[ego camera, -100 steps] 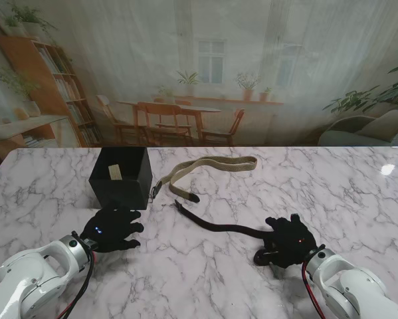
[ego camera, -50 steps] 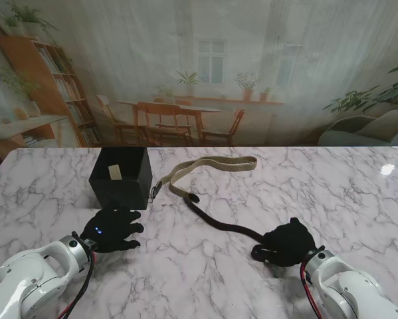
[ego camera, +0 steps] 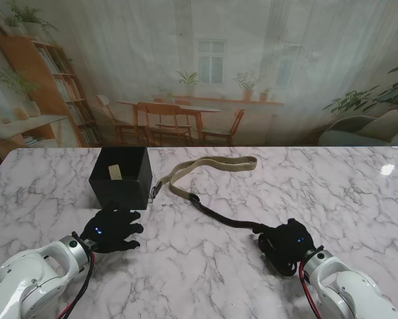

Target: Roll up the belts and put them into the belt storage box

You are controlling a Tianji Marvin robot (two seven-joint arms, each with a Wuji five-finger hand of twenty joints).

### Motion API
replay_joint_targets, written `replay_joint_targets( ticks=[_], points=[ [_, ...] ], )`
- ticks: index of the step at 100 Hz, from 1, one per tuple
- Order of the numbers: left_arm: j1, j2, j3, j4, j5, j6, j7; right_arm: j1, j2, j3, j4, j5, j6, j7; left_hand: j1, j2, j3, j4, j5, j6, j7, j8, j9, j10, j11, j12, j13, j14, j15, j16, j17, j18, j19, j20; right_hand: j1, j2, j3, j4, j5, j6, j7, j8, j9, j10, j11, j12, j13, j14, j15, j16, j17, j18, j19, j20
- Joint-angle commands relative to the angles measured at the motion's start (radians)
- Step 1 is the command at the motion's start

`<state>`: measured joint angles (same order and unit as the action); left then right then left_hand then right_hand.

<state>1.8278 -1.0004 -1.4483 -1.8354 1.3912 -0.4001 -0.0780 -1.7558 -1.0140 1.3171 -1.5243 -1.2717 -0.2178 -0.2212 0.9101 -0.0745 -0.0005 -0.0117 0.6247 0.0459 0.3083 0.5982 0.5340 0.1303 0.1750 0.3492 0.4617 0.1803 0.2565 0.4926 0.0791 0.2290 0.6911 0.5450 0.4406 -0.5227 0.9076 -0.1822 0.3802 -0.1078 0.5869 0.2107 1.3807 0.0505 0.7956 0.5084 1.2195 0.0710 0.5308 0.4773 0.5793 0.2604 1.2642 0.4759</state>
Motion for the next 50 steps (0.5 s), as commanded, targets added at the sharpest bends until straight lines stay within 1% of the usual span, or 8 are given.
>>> replay_joint_targets(
  ticks=[1, 15, 27, 34, 38, 43, 46, 50],
  points=[
    [0.003, 0.0, 0.001, 0.0, 0.001, 0.001, -0.018, 0.0, -0.004, -0.003, 0.003, -0.001, 0.012, -0.003, -0.02, 0.033, -0.017, 0.0, 0.018, 0.013, 0.007, 0.002, -0.023, 0.023, -0.026, -0.012, -0.018, 0.021, -0.031, -0.01, -0.019, 0.04, -0.037, -0.009, 0.132, 0.04, 0.155, 0.082, -0.06, -0.055, 0.028, 0.008, 0.08, -0.071, 0.156, 0.04, 0.077, -0.028, 0.056, 0.015, 0.017, 0.032, 0.027, -0.016],
    [0.003, -0.001, 0.0, -0.001, 0.001, 0.001, -0.019, 0.002, -0.006, -0.005, 0.005, 0.012, 0.017, -0.001, -0.02, 0.033, -0.017, 0.0, 0.018, 0.012, 0.007, 0.003, -0.024, 0.021, -0.027, -0.012, -0.017, 0.02, -0.031, -0.01, -0.019, 0.039, -0.037, -0.009, 0.188, 0.043, 0.213, 0.098, -0.016, -0.247, 0.057, 0.011, 0.08, -0.047, 0.224, 0.036, 0.097, -0.007, 0.148, 0.03, 0.051, 0.07, 0.035, -0.032],
    [0.003, 0.0, 0.0, 0.0, 0.001, 0.0, -0.018, 0.004, -0.008, -0.007, 0.006, 0.02, 0.02, -0.002, -0.018, 0.032, -0.017, 0.0, 0.019, 0.011, 0.008, 0.003, -0.023, 0.022, -0.026, -0.012, -0.017, 0.021, -0.031, -0.01, -0.018, 0.04, -0.037, -0.008, 0.226, 0.102, 0.193, 0.082, 0.118, -0.332, 0.1, 0.035, 0.078, -0.031, 0.213, 0.019, 0.091, 0.005, 0.165, 0.008, 0.046, 0.087, 0.032, -0.043],
    [0.003, 0.0, -0.001, 0.0, 0.001, 0.0, -0.017, 0.005, -0.007, -0.006, 0.005, 0.02, 0.018, 0.005, -0.018, 0.031, -0.017, 0.0, 0.02, 0.011, 0.01, 0.005, -0.022, 0.023, -0.025, -0.012, -0.017, 0.021, -0.031, -0.01, -0.018, 0.039, -0.037, -0.008, 0.235, 0.123, 0.17, 0.07, 0.27, -0.322, 0.133, 0.051, 0.078, -0.03, 0.193, 0.008, 0.09, 0.005, 0.146, -0.007, 0.038, 0.087, 0.029, -0.045],
    [0.004, 0.0, -0.001, 0.0, 0.001, 0.0, -0.017, 0.003, -0.007, -0.004, 0.002, 0.023, 0.016, 0.017, -0.018, 0.031, -0.017, 0.0, 0.019, 0.011, 0.009, 0.005, -0.022, 0.023, -0.025, -0.012, -0.017, 0.02, -0.031, -0.01, -0.018, 0.04, -0.037, -0.008, 0.236, 0.114, 0.164, 0.056, 0.341, -0.305, 0.131, 0.048, 0.077, -0.03, 0.145, -0.013, 0.087, 0.003, 0.118, -0.02, 0.027, 0.084, 0.023, -0.047],
    [0.004, -0.001, -0.002, 0.0, 0.001, 0.0, -0.016, 0.004, -0.008, -0.004, 0.001, 0.027, 0.015, 0.022, -0.018, 0.032, -0.017, 0.0, 0.019, 0.012, 0.009, 0.005, -0.022, 0.022, -0.025, -0.012, -0.018, 0.022, -0.031, -0.01, -0.019, 0.04, -0.037, -0.008, 0.252, 0.083, 0.167, -0.018, 0.404, -0.27, 0.195, -0.067, 0.08, -0.03, 0.109, -0.019, 0.089, 0.001, 0.086, -0.016, 0.019, 0.079, 0.017, -0.043],
    [0.004, -0.001, -0.002, 0.0, 0.001, 0.0, -0.015, 0.001, -0.007, -0.001, -0.004, 0.027, 0.014, 0.033, -0.017, 0.031, -0.017, 0.0, 0.019, 0.011, 0.01, 0.005, -0.022, 0.022, -0.025, -0.011, -0.017, 0.021, -0.031, -0.01, -0.019, 0.04, -0.037, -0.009, 0.255, 0.068, 0.166, -0.045, 0.428, -0.235, 0.226, -0.111, 0.081, -0.031, 0.09, -0.025, 0.086, -0.002, 0.074, -0.016, 0.015, 0.075, 0.014, -0.041],
    [0.005, -0.001, -0.002, 0.0, 0.001, 0.0, -0.015, 0.0, -0.008, 0.0, -0.004, 0.035, 0.012, 0.035, -0.018, 0.031, -0.017, 0.0, 0.019, 0.011, 0.01, 0.006, -0.023, 0.023, -0.025, -0.012, -0.017, 0.021, -0.031, -0.01, -0.019, 0.04, -0.037, -0.008, 0.251, 0.041, 0.164, -0.079, 0.455, -0.16, 0.313, -0.172, 0.08, -0.032, 0.019, -0.057, 0.071, -0.011, 0.05, -0.016, 0.011, 0.065, 0.011, -0.039]
  ],
)
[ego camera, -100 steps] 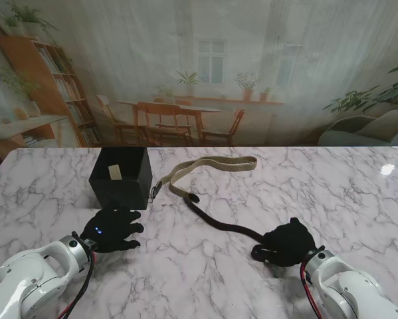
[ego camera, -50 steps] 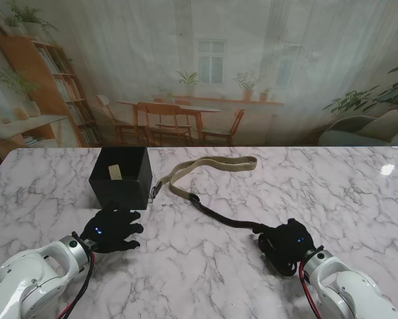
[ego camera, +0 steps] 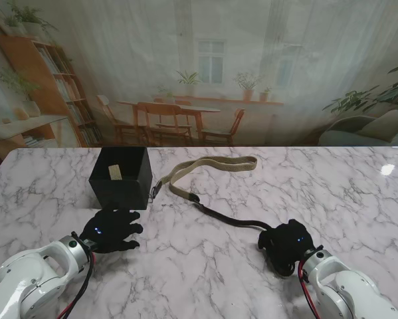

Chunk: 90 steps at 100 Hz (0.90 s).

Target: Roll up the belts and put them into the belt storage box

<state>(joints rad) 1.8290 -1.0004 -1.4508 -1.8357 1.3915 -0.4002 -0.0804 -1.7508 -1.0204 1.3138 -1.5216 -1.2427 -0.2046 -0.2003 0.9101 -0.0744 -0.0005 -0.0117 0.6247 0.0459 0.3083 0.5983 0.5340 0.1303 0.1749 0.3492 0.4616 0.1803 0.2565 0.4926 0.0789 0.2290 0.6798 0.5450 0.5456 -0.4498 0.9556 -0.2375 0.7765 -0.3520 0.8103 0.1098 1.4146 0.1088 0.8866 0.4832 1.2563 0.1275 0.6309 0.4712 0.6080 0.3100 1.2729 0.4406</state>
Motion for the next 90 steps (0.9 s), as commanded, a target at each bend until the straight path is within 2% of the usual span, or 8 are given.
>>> replay_joint_targets(
  ticks=[1, 16, 20, 32, 46, 73, 80, 90],
  points=[
    [0.004, -0.001, 0.001, 0.0, 0.001, 0.0, -0.013, -0.005, -0.002, 0.003, -0.006, 0.009, -0.002, 0.015, -0.018, 0.031, -0.017, 0.0, 0.019, 0.011, 0.01, 0.006, -0.022, 0.022, -0.025, -0.012, -0.017, 0.021, -0.031, -0.01, -0.019, 0.04, -0.026, -0.008, 0.145, -0.037, 0.117, -0.027, 0.065, 0.093, 0.106, -0.072, 0.046, -0.09, -0.083, -0.037, 0.031, -0.07, -0.054, -0.011, -0.019, 0.011, 0.001, -0.004],
    [0.005, -0.001, 0.0, 0.0, 0.001, 0.002, -0.015, -0.016, -0.003, 0.02, -0.026, 0.037, -0.024, 0.074, -0.018, 0.031, -0.017, 0.0, 0.019, 0.01, 0.01, 0.006, -0.022, 0.021, -0.025, -0.012, -0.017, 0.021, -0.031, -0.01, -0.019, 0.04, -0.026, -0.008, 0.038, -0.12, 0.165, -0.037, 0.085, 0.3, 0.185, -0.037, 0.045, -0.118, -0.25, -0.109, -0.021, -0.098, -0.113, -0.022, -0.051, -0.033, -0.009, -0.002],
    [0.006, -0.001, 0.0, -0.001, 0.001, 0.002, -0.016, -0.019, -0.002, 0.026, -0.032, 0.035, -0.034, 0.087, -0.017, 0.031, -0.017, 0.0, 0.02, 0.011, 0.01, 0.006, -0.022, 0.023, -0.025, -0.012, -0.017, 0.022, -0.031, -0.01, -0.019, 0.04, -0.026, -0.008, -0.123, -0.057, 0.086, 0.023, 0.122, 0.34, 0.054, 0.042, 0.04, -0.115, -0.309, -0.108, -0.056, -0.096, -0.144, -0.021, -0.078, -0.031, -0.024, 0.006],
    [0.007, -0.001, -0.001, 0.0, 0.001, 0.003, -0.015, -0.031, -0.001, 0.047, -0.061, 0.057, -0.056, 0.156, -0.018, 0.031, -0.017, 0.0, 0.02, 0.011, 0.009, 0.005, -0.021, 0.022, -0.025, -0.012, -0.017, 0.022, -0.031, -0.01, -0.019, 0.04, -0.026, -0.008, -0.216, 0.019, 0.008, 0.149, 0.091, 0.368, -0.145, 0.254, -0.043, -0.097, -0.346, -0.046, -0.156, -0.072, -0.196, -0.014, -0.15, -0.015, -0.066, 0.022],
    [0.009, -0.001, -0.003, 0.0, 0.001, 0.004, -0.015, -0.047, 0.002, 0.079, -0.107, 0.09, -0.089, 0.265, -0.021, 0.034, -0.018, -0.001, 0.02, 0.012, 0.009, 0.005, -0.02, 0.024, -0.025, -0.012, -0.017, 0.02, -0.031, -0.01, -0.019, 0.041, -0.026, -0.008, -0.21, -0.029, 0.108, 0.173, -0.016, 0.46, -0.221, 0.267, -0.126, -0.077, -0.351, -0.032, -0.218, -0.067, -0.217, -0.018, -0.184, -0.031, -0.083, 0.028],
    [0.013, -0.001, -0.007, -0.002, 0.004, 0.007, -0.016, -0.071, 0.008, 0.129, -0.168, 0.159, -0.116, 0.427, -0.019, 0.032, -0.017, 0.0, 0.021, 0.01, 0.008, 0.004, -0.019, 0.022, -0.026, -0.012, -0.017, 0.022, -0.032, -0.011, -0.019, 0.04, -0.027, -0.009, -0.347, -0.114, 0.311, 0.24, -0.146, 0.578, -0.312, 0.253, -0.235, -0.084, -0.559, -0.196, -0.284, -0.096, -0.295, -0.078, -0.225, -0.049, -0.122, 0.022],
    [0.013, -0.001, -0.007, -0.002, 0.004, 0.007, -0.017, -0.075, 0.009, 0.135, -0.176, 0.174, -0.113, 0.449, -0.019, 0.033, -0.017, 0.0, 0.019, 0.011, 0.008, 0.004, -0.02, 0.023, -0.026, -0.012, -0.017, 0.021, -0.032, -0.011, -0.019, 0.04, -0.028, -0.009, -0.373, -0.148, 0.445, 0.318, -0.176, 0.584, -0.324, 0.265, -0.277, -0.075, -0.577, -0.234, -0.302, -0.094, -0.307, -0.088, -0.232, -0.046, -0.129, 0.022],
    [0.013, -0.001, -0.007, -0.002, 0.005, 0.008, -0.018, -0.081, 0.008, 0.142, -0.184, 0.196, -0.109, 0.465, -0.019, 0.032, -0.017, 0.0, 0.02, 0.011, 0.008, 0.005, -0.018, 0.022, -0.026, -0.012, -0.017, 0.023, -0.032, -0.011, -0.019, 0.04, -0.028, -0.009, -0.372, -0.178, 0.592, 0.484, -0.191, 0.583, -0.335, 0.281, -0.306, -0.071, -0.573, -0.265, -0.315, -0.092, -0.315, -0.096, -0.237, -0.041, -0.134, 0.023]
  ],
)
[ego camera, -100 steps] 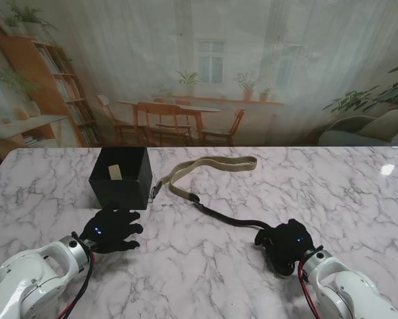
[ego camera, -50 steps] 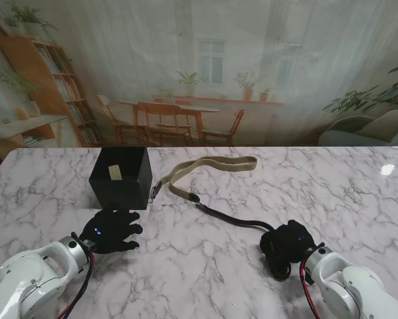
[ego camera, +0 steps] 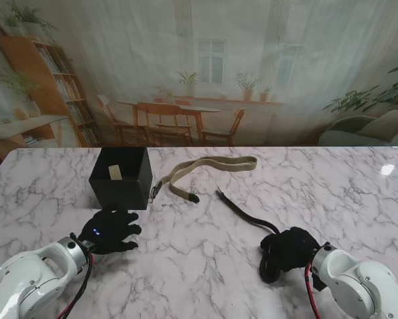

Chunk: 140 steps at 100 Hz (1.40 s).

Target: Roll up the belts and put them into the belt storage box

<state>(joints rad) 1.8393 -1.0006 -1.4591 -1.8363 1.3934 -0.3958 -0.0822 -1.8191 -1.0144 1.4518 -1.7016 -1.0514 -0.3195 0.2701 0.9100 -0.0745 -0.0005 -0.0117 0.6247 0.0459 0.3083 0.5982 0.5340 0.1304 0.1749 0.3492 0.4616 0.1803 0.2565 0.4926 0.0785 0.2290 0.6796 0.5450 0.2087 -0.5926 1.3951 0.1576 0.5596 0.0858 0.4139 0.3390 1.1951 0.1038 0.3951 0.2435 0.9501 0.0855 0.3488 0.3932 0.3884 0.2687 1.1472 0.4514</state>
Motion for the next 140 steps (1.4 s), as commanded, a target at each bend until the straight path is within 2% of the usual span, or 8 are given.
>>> replay_joint_targets(
  ticks=[1, 17, 25, 30, 47, 62, 108, 140],
  points=[
    [0.003, -0.001, 0.001, -0.001, 0.003, 0.003, -0.016, -0.014, 0.003, 0.005, -0.005, 0.005, 0.006, -0.001, -0.02, 0.033, -0.018, -0.001, 0.02, 0.011, 0.008, 0.005, -0.018, 0.022, -0.026, -0.012, -0.017, 0.023, -0.032, -0.011, -0.018, 0.04, -0.027, -0.009, -0.037, -0.034, 0.159, 0.1, 0.023, 0.145, 0.059, 0.053, -0.09, -0.066, -0.082, -0.027, -0.01, -0.051, -0.033, -0.018, -0.017, -0.003, -0.009, 0.013],
    [0.004, -0.001, 0.001, 0.0, 0.003, 0.005, -0.017, -0.02, 0.002, 0.009, -0.012, 0.004, 0.017, 0.005, -0.018, 0.032, -0.017, 0.0, 0.02, 0.01, 0.008, 0.005, -0.018, 0.022, -0.026, -0.012, -0.017, 0.022, -0.032, -0.011, -0.019, 0.041, -0.028, -0.009, 0.017, -0.017, 0.174, 0.378, -0.014, 0.146, 0.049, 0.066, -0.14, -0.075, -0.11, -0.057, -0.032, -0.06, -0.051, -0.034, -0.013, -0.013, -0.012, 0.011],
    [0.004, -0.001, 0.001, 0.0, 0.003, 0.005, -0.017, -0.02, 0.003, 0.007, -0.011, -0.018, 0.017, 0.003, -0.019, 0.032, -0.018, -0.001, 0.02, 0.01, 0.008, 0.006, -0.017, 0.022, -0.026, -0.012, -0.016, 0.022, -0.032, -0.011, -0.019, 0.041, -0.028, -0.009, 0.109, -0.041, 0.175, 0.423, -0.036, 0.127, 0.058, 0.078, -0.14, -0.121, -0.113, -0.059, -0.02, -0.088, -0.044, -0.034, 0.001, -0.035, -0.011, 0.008],
    [0.004, -0.001, 0.001, 0.0, 0.003, 0.005, -0.017, -0.016, 0.005, 0.005, -0.007, -0.047, 0.01, -0.007, -0.018, 0.031, -0.017, 0.0, 0.02, 0.009, 0.008, 0.006, -0.016, 0.022, -0.026, -0.012, -0.016, 0.022, -0.031, -0.011, -0.018, 0.041, -0.028, -0.008, 0.183, -0.105, 0.175, 0.349, -0.034, 0.108, 0.078, 0.095, -0.12, -0.16, -0.099, -0.053, -0.002, -0.115, -0.036, -0.035, 0.019, -0.051, -0.007, 0.003],
    [0.004, -0.001, 0.002, 0.002, 0.003, 0.006, -0.017, -0.011, 0.009, -0.007, -0.001, -0.114, 0.008, -0.02, -0.019, 0.031, -0.018, -0.001, 0.02, 0.009, 0.008, 0.007, -0.016, 0.022, -0.025, -0.012, -0.015, 0.022, -0.031, -0.011, -0.019, 0.041, -0.028, -0.009, 0.344, -0.178, 0.166, -0.133, 0.01, 0.044, 0.156, 0.115, -0.032, -0.247, -0.074, -0.049, 0.04, -0.197, -0.045, -0.089, 0.044, -0.07, -0.012, -0.031],
    [0.004, -0.001, 0.003, 0.002, 0.003, 0.007, -0.019, -0.006, 0.009, -0.018, 0.013, -0.139, 0.01, -0.059, -0.02, 0.032, -0.018, -0.001, 0.02, 0.011, 0.007, 0.006, -0.015, 0.021, -0.025, -0.011, -0.016, 0.022, -0.032, -0.011, -0.018, 0.041, -0.028, -0.008, 0.369, -0.178, -0.085, -0.334, 0.092, -0.031, 0.221, 0.12, 0.042, -0.231, -0.073, -0.008, 0.076, -0.168, -0.006, -0.073, 0.057, -0.059, -0.003, -0.038],
    [0.001, 0.0, 0.007, 0.006, 0.001, 0.008, -0.021, -0.006, 0.002, -0.043, 0.043, -0.128, 0.042, -0.135, -0.02, 0.032, -0.018, -0.001, 0.02, 0.01, 0.007, 0.006, -0.018, 0.02, -0.025, -0.011, -0.017, 0.023, -0.032, -0.011, -0.019, 0.04, -0.029, -0.008, 0.307, -0.112, -0.339, -0.389, 0.256, -0.435, 0.595, 0.109, -0.272, -0.031, 0.084, 0.255, -0.021, 0.009, 0.071, 0.099, -0.027, 0.171, -0.044, 0.04],
    [0.002, 0.0, 0.008, 0.008, 0.002, 0.011, -0.02, -0.018, 0.0, -0.041, 0.021, -0.112, 0.051, -0.113, -0.02, 0.034, -0.017, 0.0, 0.02, 0.011, 0.007, 0.004, -0.017, 0.023, -0.025, -0.012, -0.016, 0.021, -0.032, -0.011, -0.02, 0.041, -0.029, -0.008, 0.305, -0.103, -0.346, -0.385, 0.302, -0.356, 0.643, 0.0, -0.608, 0.048, -0.061, 0.02, -0.238, 0.057, -0.076, -0.043, -0.043, 0.246, -0.115, 0.059]
  ],
)
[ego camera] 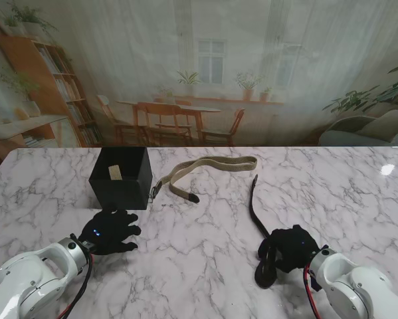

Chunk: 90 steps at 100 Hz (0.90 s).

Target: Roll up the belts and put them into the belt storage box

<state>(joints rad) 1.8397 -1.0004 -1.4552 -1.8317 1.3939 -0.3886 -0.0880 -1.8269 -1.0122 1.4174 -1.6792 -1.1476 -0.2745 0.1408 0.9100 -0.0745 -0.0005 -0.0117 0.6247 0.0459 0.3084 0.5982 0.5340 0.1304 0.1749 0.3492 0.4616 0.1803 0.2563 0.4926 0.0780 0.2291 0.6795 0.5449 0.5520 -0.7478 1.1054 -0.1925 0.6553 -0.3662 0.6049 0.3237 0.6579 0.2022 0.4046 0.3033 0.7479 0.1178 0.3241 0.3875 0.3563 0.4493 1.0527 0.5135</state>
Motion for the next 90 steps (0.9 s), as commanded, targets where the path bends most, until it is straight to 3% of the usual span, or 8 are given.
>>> replay_joint_targets(
  ticks=[1, 15, 32, 39, 47, 66, 76, 90],
  points=[
    [0.001, 0.0, 0.004, 0.004, 0.002, 0.004, -0.014, -0.01, -0.002, -0.007, -0.001, -0.015, 0.007, 0.016, -0.021, 0.034, -0.018, 0.0, 0.02, 0.011, 0.007, 0.004, -0.017, 0.021, -0.025, -0.012, -0.016, 0.021, -0.032, -0.011, -0.019, 0.041, -0.029, -0.008, -0.038, 0.052, -0.056, -0.034, 0.207, 0.102, 0.457, 0.007, -0.073, -0.052, -0.076, -0.053, -0.036, 0.026, -0.056, -0.043, -0.012, 0.066, -0.021, -0.005],
    [0.002, 0.0, 0.004, 0.003, 0.002, 0.004, -0.016, -0.003, -0.004, -0.019, 0.013, -0.01, 0.021, -0.004, -0.021, 0.034, -0.018, 0.0, 0.019, 0.011, 0.006, 0.003, -0.017, 0.022, -0.025, -0.012, -0.017, 0.022, -0.032, -0.011, -0.019, 0.04, -0.029, -0.008, -0.036, 0.043, -0.028, -0.038, 0.219, 0.177, 0.496, -0.034, -0.087, -0.049, -0.131, -0.11, -0.038, 0.036, -0.082, -0.073, -0.011, 0.073, -0.039, -0.03],
    [0.002, 0.0, 0.003, 0.004, 0.001, 0.002, -0.015, 0.0, -0.007, -0.027, 0.023, 0.002, 0.042, -0.027, -0.022, 0.034, -0.018, -0.001, 0.019, 0.011, 0.006, 0.001, -0.016, 0.02, -0.025, -0.012, -0.017, 0.021, -0.032, -0.011, -0.019, 0.041, -0.029, -0.008, -0.055, 0.055, -0.01, -0.035, 0.199, 0.236, 0.552, -0.025, -0.089, -0.052, -0.14, -0.115, -0.086, 0.034, -0.111, -0.097, -0.051, 0.071, -0.066, -0.059],
    [0.001, 0.0, 0.003, 0.005, 0.001, 0.001, -0.016, -0.003, -0.01, -0.028, 0.023, 0.002, 0.056, -0.045, -0.021, 0.034, -0.018, -0.001, 0.02, 0.011, 0.007, 0.002, -0.015, 0.022, -0.025, -0.011, -0.016, 0.022, -0.032, -0.011, -0.019, 0.042, -0.029, -0.008, -0.06, 0.064, -0.003, -0.031, 0.17, 0.251, 0.603, -0.026, -0.108, -0.059, -0.077, -0.084, -0.102, 0.038, -0.1, -0.102, -0.064, 0.073, -0.06, -0.072],
    [-0.001, 0.0, 0.004, 0.006, 0.0, 0.0, -0.016, -0.004, -0.012, -0.029, 0.025, 0.004, 0.065, -0.064, -0.021, 0.034, -0.018, -0.001, 0.02, 0.011, 0.007, 0.003, -0.016, 0.021, -0.025, -0.011, -0.015, 0.021, -0.032, -0.011, -0.019, 0.041, -0.03, -0.008, -0.053, 0.071, -0.002, -0.027, 0.161, 0.274, 0.626, -0.041, -0.026, -0.054, -0.005, -0.056, -0.066, 0.047, -0.074, -0.096, -0.052, 0.075, -0.049, -0.076],
    [-0.004, 0.0, 0.007, 0.008, -0.002, -0.002, -0.017, -0.001, -0.017, -0.037, 0.041, 0.014, 0.078, -0.113, -0.022, 0.035, -0.017, -0.001, 0.02, 0.011, 0.007, 0.002, -0.016, 0.02, -0.025, -0.011, -0.017, 0.02, -0.032, -0.011, -0.019, 0.041, -0.03, -0.008, -0.034, 0.105, -0.039, -0.025, 0.111, 0.257, 0.652, -0.06, 0.254, -0.138, 0.146, 0.038, 0.06, 0.012, -0.02, -0.067, -0.018, 0.058, -0.023, -0.087],
    [-0.005, 0.0, 0.007, 0.009, -0.001, -0.003, -0.015, 0.001, -0.018, -0.039, 0.048, 0.01, 0.079, -0.132, -0.023, 0.035, -0.018, -0.001, 0.02, 0.012, 0.007, 0.001, -0.017, 0.021, -0.026, -0.011, -0.016, 0.021, -0.032, -0.011, -0.019, 0.041, -0.03, -0.008, -0.025, 0.117, -0.058, -0.027, 0.085, 0.222, 0.647, -0.051, 0.349, -0.154, 0.226, 0.121, 0.13, -0.024, 0.026, -0.024, 0.014, 0.025, 0.012, -0.073],
    [-0.003, 0.0, 0.007, 0.009, 0.0, 0.0, -0.013, 0.01, -0.017, -0.044, 0.067, -0.006, 0.066, -0.164, -0.022, 0.035, -0.018, 0.0, 0.02, 0.011, 0.007, 0.0, -0.015, 0.02, -0.025, -0.011, -0.017, 0.022, -0.032, -0.01, -0.02, 0.042, -0.03, -0.008, -0.034, 0.126, -0.071, -0.033, 0.074, 0.19, 0.637, -0.023, 0.49, -0.155, 0.353, 0.207, 0.273, -0.05, 0.117, 0.037, 0.101, -0.093, 0.105, -0.033]
  ],
)
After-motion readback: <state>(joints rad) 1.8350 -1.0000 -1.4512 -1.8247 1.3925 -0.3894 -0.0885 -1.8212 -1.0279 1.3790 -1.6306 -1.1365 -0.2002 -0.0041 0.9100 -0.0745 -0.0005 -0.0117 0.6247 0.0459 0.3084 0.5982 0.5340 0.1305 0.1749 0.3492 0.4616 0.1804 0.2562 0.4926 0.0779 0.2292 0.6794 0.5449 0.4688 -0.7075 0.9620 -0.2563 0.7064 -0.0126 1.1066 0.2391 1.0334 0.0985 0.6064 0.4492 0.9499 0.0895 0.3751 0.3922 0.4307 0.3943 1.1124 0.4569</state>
